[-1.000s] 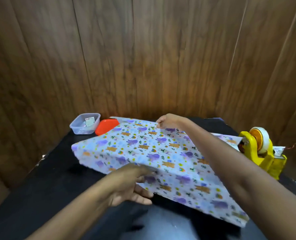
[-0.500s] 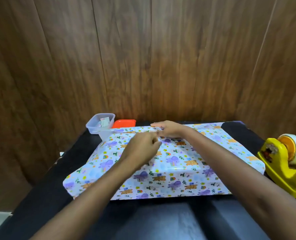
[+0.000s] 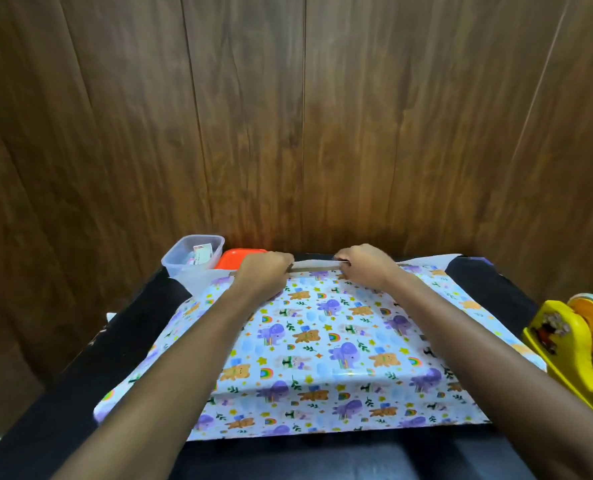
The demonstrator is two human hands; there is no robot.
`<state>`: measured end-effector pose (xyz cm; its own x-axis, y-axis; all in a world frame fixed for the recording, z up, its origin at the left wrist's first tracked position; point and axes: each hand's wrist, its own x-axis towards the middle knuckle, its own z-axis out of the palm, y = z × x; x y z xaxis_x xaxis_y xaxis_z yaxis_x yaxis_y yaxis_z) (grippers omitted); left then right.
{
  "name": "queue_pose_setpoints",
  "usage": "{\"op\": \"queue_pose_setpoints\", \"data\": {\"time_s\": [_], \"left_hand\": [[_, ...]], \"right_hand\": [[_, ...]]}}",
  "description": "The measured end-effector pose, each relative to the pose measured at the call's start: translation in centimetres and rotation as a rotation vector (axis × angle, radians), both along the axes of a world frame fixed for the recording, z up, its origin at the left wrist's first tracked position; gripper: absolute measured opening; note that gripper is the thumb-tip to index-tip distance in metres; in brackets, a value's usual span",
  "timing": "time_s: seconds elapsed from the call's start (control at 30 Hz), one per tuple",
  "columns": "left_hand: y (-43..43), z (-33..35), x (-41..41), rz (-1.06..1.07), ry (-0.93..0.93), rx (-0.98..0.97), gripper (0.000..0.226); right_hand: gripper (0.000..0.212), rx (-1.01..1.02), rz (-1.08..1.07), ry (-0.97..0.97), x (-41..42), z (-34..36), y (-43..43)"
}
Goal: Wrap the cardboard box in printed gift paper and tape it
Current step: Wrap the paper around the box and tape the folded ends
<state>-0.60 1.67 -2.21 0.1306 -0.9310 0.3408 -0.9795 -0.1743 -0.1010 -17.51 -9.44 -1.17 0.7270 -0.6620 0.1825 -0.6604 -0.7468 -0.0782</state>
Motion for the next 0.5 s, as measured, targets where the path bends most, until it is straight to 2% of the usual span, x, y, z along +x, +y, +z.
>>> {"op": "queue_pose_setpoints", "data": {"time_s": [0.1,0.17,0.23,0.27,0.33,0.4,0.43,0.5], "left_hand": [[-0.1,-0.3,-0.1,0.023,-0.083,-0.028,0.018],[-0.3,-0.4,0.0,0.03,-0.096,-0.034,0.021],[-0.4,-0.6,0.0,0.037,-0.114,-0.047,0.022],[-0.4,-0.7,0.0,0.035,-0.114,-0.053,0.023],[-0.4,-0.9,0.1,0.035,-0.1,-0.061,0.022],[-0.2,-0.6,-0.1,0.027,-0.075,-0.053,0.02],[-0.1,-0.5,-0.3,0.018,-0.05,-0.043,0.019],[0.0,0.2,-0.7,0.013,0.038,-0.022,0.018]], "right_hand": [[0.027,-0.079,-0.063,0.044,-0.4,0.0,-0.5],[0.026,-0.21,-0.039,0.023,-0.6,0.1,0.0],[0.033,-0.341,0.015,-0.117,-0.8,0.7,1.8],[0.036,-0.345,0.053,-0.212,-1.0,1.2,3.5],[0.045,-0.154,0.189,-0.262,-2.1,1.5,7.4],[0.067,0.16,0.321,-0.07,-4.0,1.1,11.5],[0.078,0.24,0.346,0.066,-5.0,0.5,12.9],[0.085,0.193,0.361,0.236,-6.3,-0.7,13.8]]}}
